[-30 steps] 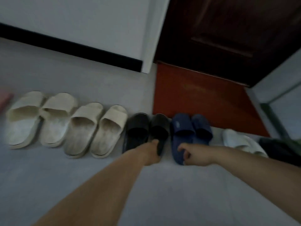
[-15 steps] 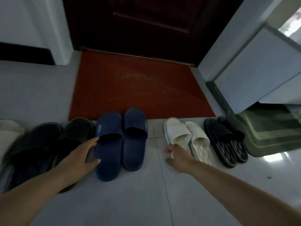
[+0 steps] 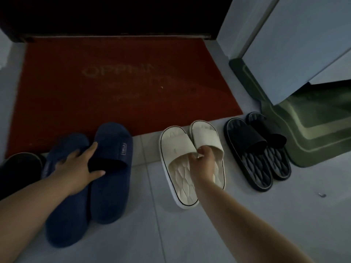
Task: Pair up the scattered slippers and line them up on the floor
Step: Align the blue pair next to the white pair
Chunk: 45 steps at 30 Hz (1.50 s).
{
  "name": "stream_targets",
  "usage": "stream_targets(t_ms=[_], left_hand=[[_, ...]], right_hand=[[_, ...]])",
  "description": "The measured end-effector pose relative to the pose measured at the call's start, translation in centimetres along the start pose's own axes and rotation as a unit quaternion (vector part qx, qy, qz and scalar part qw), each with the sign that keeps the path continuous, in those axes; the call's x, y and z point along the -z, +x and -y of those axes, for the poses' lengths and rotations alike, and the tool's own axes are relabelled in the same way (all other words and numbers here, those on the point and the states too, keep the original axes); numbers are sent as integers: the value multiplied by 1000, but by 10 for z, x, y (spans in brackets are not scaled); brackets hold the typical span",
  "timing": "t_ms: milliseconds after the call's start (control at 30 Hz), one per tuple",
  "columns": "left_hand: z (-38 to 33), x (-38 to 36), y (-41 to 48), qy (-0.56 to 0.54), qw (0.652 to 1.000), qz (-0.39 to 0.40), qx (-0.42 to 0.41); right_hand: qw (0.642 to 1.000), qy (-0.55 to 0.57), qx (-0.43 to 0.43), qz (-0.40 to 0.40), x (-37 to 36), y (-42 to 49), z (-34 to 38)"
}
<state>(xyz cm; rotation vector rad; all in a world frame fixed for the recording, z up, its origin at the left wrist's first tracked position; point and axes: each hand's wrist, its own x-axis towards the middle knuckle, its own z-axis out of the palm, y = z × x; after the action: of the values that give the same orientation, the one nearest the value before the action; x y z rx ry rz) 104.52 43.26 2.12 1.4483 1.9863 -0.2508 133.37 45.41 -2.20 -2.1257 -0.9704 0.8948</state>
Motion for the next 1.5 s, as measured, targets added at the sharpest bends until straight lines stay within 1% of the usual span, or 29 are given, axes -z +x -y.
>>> stream_targets(t_ms=[100,167,300,400,467,533,600,633,667,700,733,767,800,833,867,933,967,1033,1067,1133,1267,1433,1500], left_hand=[[3,-5,-8,4,1000,6,-8],[6,-7,-11,3,1000,5,-21],[8,-9,-9,16,999,-17,-39],[9,-12,-9,20,999,-20,-36],[9,-15,-12,14,999,-21,-30],[6,-16,-17,16,999,-14,-31],[3,-14,-23,19,999,4,-39],[3,-12,-27,17,999,13,-45],[4,-9,-30,14,998,20,-51],[6,-6,-33,13,998,15,-56],[11,-3,-35,19,998,-3,-57],[19,0,-37,30,998,-30,-51],[28,2,-40,41,997,-59,-36],[39,3,-42,48,996,-80,-15],[50,2,-45,45,995,-87,6],[71,-4,-48,3,998,-60,20],[78,-8,-49,-48,998,-34,11],[88,-12,-52,-144,990,5,-16],[91,-13,-53,-160,987,14,-25],[92,-16,-54,-160,986,32,-40],[87,-31,-60,-160,983,69,-54],[72,-38,-70,-153,981,84,-79],[68,-37,-74,-144,981,97,-91]], right_hand=[[1000,-3,18,-25,-2,3,-6],[999,-27,25,-31,-1,6,-13],[996,-50,69,-38,1,9,-19],[993,-48,88,-61,9,9,-25],[991,-69,96,-61,18,8,-28],[993,-75,69,-56,25,3,-29],[997,-45,19,-66,27,-12,-23],[997,-40,28,-67,24,-25,-18],[995,-48,76,-53,18,-38,-12],[986,-65,151,-15,10,-52,-4],[968,-89,228,47,-1,-64,6],[941,-122,290,123,-14,-74,18],[909,-167,327,198,-29,-81,29],[876,-218,343,259,-45,-85,41],[849,-272,339,300,-61,-87,52],[813,-361,306,338,-88,-86,70],[803,-386,293,346,-96,-84,74],[806,-390,280,345,-103,-78,73],[815,-377,280,339,-101,-76,68],[827,-357,289,324,-91,-74,52],[840,-336,303,299,-65,-71,15],[840,-347,313,278,-46,-67,1],[834,-352,322,277,-43,-66,2]])
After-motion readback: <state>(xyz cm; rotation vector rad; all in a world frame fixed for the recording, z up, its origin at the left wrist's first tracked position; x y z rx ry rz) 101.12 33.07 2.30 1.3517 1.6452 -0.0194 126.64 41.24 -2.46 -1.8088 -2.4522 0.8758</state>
